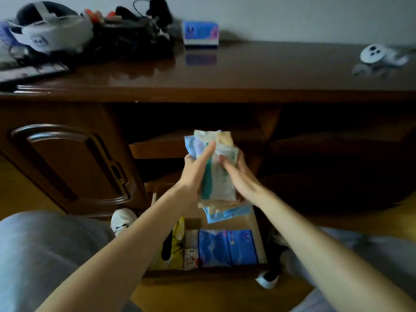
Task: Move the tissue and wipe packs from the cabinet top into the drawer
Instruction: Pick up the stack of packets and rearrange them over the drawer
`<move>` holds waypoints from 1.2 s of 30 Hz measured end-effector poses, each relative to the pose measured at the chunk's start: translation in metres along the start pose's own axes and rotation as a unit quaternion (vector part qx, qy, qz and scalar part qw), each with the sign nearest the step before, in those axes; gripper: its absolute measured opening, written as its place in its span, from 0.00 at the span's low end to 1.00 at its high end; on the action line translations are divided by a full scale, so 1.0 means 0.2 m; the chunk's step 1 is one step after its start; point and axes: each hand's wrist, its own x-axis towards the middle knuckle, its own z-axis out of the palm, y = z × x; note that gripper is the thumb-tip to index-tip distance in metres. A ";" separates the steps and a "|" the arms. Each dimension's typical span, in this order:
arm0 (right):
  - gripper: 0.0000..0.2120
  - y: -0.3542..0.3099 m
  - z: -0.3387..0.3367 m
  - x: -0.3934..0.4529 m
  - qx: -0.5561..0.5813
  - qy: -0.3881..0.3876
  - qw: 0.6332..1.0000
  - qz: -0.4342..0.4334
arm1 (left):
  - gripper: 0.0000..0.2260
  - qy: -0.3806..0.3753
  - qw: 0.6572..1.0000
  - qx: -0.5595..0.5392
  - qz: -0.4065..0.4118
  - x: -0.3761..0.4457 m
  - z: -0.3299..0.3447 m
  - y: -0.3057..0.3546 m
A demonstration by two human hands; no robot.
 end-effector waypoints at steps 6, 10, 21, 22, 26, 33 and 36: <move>0.33 -0.07 0.04 -0.03 -0.233 0.059 0.970 -0.043 | 0.29 0.008 0.997 0.042 0.071 0.02 -0.02 -0.03; 0.25 -0.08 0.05 -0.05 -0.252 0.031 0.965 -0.061 | 0.23 -0.114 0.990 -0.004 0.078 -0.02 -0.06 -0.12; 0.40 0.15 -0.05 -0.01 -0.079 -0.111 0.986 0.101 | 0.31 -0.070 0.997 -0.017 0.000 0.06 -0.12 -0.45; 0.42 0.18 -0.04 0.01 -0.100 -0.124 0.982 0.105 | 0.32 -0.073 0.997 0.014 -0.013 0.08 -0.14 -0.48; 0.45 0.32 -0.02 0.13 -0.194 -0.151 0.964 0.103 | 0.38 -0.054 0.994 0.089 -0.035 0.19 -0.23 -0.59; 0.27 0.56 -0.01 0.44 -0.482 -0.278 0.829 0.051 | 0.24 0.131 0.984 0.107 -0.055 0.41 -0.56 -0.71; 0.30 0.69 0.08 0.54 -0.561 -0.282 0.778 0.026 | 0.19 0.127 0.979 0.141 -0.069 0.47 -0.59 -0.78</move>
